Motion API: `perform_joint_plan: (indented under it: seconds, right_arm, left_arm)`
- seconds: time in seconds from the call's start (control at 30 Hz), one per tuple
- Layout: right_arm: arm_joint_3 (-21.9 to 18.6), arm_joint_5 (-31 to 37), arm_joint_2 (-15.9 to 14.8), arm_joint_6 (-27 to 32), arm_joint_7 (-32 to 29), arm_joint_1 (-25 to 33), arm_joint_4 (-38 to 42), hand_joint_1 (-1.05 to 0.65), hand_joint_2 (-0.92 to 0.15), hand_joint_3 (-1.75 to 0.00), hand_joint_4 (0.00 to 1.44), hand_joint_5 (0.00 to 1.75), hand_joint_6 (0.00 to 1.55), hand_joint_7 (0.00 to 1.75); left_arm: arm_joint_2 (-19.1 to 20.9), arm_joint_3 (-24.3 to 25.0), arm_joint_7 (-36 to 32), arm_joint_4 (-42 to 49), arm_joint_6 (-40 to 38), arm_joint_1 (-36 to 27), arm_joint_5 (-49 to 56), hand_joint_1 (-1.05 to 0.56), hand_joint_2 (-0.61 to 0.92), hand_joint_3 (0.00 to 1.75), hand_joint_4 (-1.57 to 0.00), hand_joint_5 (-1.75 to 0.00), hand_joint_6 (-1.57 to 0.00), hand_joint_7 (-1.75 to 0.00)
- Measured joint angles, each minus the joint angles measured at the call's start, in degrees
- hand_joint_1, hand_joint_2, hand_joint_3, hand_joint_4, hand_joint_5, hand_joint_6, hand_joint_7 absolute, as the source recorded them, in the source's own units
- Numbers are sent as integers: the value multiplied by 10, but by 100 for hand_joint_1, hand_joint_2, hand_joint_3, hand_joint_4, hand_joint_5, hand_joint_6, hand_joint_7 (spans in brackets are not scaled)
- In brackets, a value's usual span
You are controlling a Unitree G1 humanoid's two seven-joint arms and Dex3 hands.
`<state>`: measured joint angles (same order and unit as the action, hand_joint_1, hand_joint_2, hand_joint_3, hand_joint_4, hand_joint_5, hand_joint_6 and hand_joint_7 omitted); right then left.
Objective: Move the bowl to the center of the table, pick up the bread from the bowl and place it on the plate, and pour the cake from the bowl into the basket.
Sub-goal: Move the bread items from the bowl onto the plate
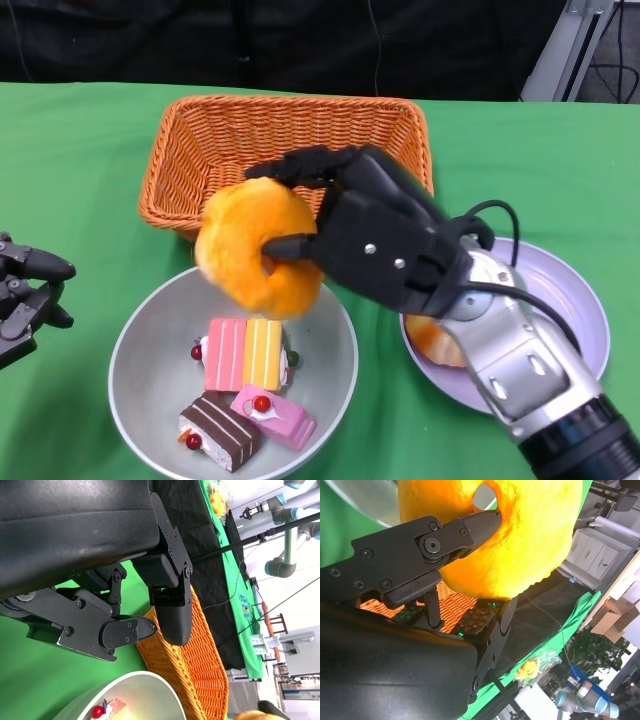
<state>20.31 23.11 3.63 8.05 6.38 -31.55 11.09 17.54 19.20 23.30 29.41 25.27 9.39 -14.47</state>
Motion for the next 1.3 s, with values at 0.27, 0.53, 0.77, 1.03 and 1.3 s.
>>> perform_joint_plan:
  seconds: [0.27,0.53,0.77,1.03,1.3]
  right_arm:
    - [-46,-15,-66,72,55,29,-90,-27,-92,-5,71,155,117,6]
    - [-72,-46,-96,95,81,52,-134,-29,-92,-6,79,132,117,8]
    - [-82,-56,-101,103,88,57,-144,-24,-92,-7,75,129,116,9]
    - [-143,-94,-153,156,111,86,-201,-21,-92,-8,70,128,115,9]
    - [-184,-108,-207,186,122,110,-222,-20,-92,-11,65,137,113,12]
  left_arm:
    - [3,0,0,10,8,3,1,-9,74,60,-83,-128,-92,-84]
    - [5,0,0,13,10,7,1,-7,73,63,-82,-128,-92,-84]
    - [5,-2,0,14,10,8,1,-8,72,64,-83,-129,-91,-85]
    - [7,-1,0,20,11,10,1,-8,71,64,-84,-127,-92,-84]
    - [8,0,0,26,15,11,1,-8,71,65,-84,-127,-92,-84]
